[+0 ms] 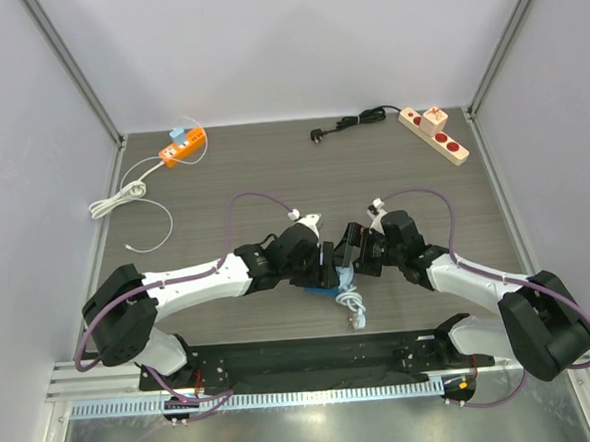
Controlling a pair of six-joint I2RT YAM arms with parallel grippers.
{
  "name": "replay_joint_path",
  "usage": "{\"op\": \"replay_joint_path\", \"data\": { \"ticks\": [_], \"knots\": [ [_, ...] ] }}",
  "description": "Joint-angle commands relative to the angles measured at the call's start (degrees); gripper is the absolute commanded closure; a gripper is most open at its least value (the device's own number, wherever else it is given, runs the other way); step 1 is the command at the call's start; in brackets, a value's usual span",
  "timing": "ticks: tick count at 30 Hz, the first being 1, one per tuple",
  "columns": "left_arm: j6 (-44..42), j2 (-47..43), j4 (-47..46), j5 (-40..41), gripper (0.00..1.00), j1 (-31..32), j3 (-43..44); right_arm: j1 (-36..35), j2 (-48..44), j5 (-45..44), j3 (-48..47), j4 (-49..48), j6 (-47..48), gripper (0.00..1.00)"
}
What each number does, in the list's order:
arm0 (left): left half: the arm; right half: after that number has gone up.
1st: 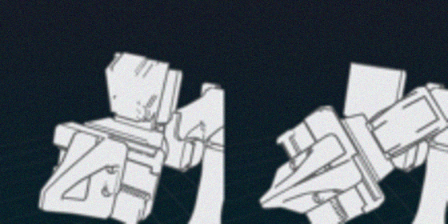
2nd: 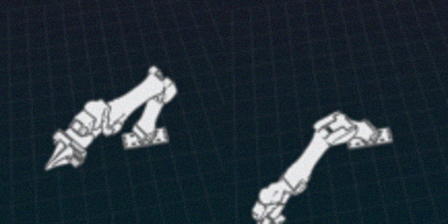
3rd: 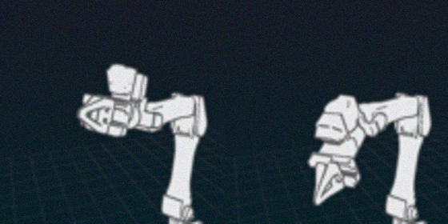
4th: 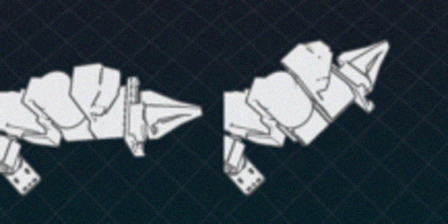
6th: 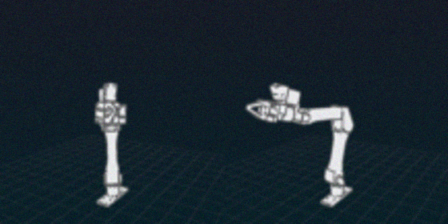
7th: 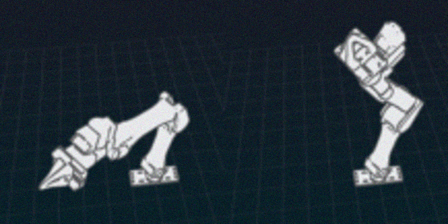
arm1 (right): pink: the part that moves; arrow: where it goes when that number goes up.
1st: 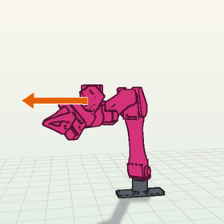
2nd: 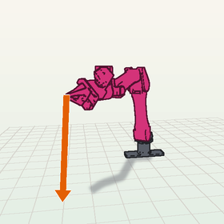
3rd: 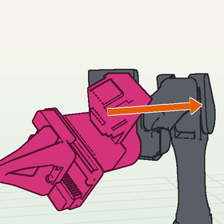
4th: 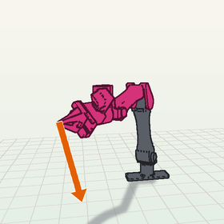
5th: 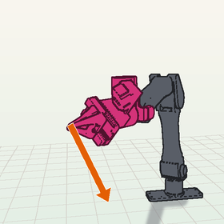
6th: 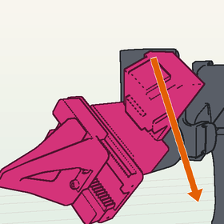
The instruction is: Pull the plug off the socket
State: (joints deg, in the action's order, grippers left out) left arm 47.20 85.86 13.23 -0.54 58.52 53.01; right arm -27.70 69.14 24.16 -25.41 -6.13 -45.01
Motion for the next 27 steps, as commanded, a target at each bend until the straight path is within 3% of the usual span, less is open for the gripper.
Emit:
{"op": "replay_joint_path", "data": {
  "ticks": [1,10,12,13,16,17,19,24,27],
  "knots": [
    [-1.67,-3.16,-7.61,-2.02,1.00,-0.16,1.39,-0.68,-0.06,-0.26,1.50,-5.38,-2.53,0.05],
    [-3.34,-4.83,-5.85,0.18,1.00,-0.16,2.62,-0.77,-1.29,-1.49,3.88,-8.46,-3.77,0.16],
    [-3.43,-5.09,-5.76,0.18,1.00,-0.16,2.88,-0.77,-0.42,-1.31,3.35,-8.72,-3.76,0.27],
    [-3.08,-5.27,-6.02,0.18,1.00,-0.16,2.88,-0.77,-0.33,-1.31,3.52,-9.77,-4.29,0.48],
    [-2.73,-5.88,-7.52,0.10,1.00,-0.16,2.18,-0.86,-0.41,-2.97,5.54,-12.23,-5.08,0.74],
    [-2.81,-6.49,-7.35,0.10,1.00,-0.16,2.09,-0.77,-0.50,-3.76,5.81,-12.15,-4.21,0.88],
    [-3.08,-7.46,-6.91,1.92,1.00,-0.25,1.66,-0.77,-0.68,-6.91,5.11,-9.88,-2.37,0.99],
    [-1.94,-12.56,-9.27,0.80,1.00,-1.39,-2.12,-0.77,-2.43,-14.31,3.78,-0.99,4.75,0.99],
    [0.61,-14.40,-12.00,-5.96,1.00,-4.46,-4.76,-0.77,-4.19,-15.64,4.84,-0.99,5.90,0.99]
  ]
}}
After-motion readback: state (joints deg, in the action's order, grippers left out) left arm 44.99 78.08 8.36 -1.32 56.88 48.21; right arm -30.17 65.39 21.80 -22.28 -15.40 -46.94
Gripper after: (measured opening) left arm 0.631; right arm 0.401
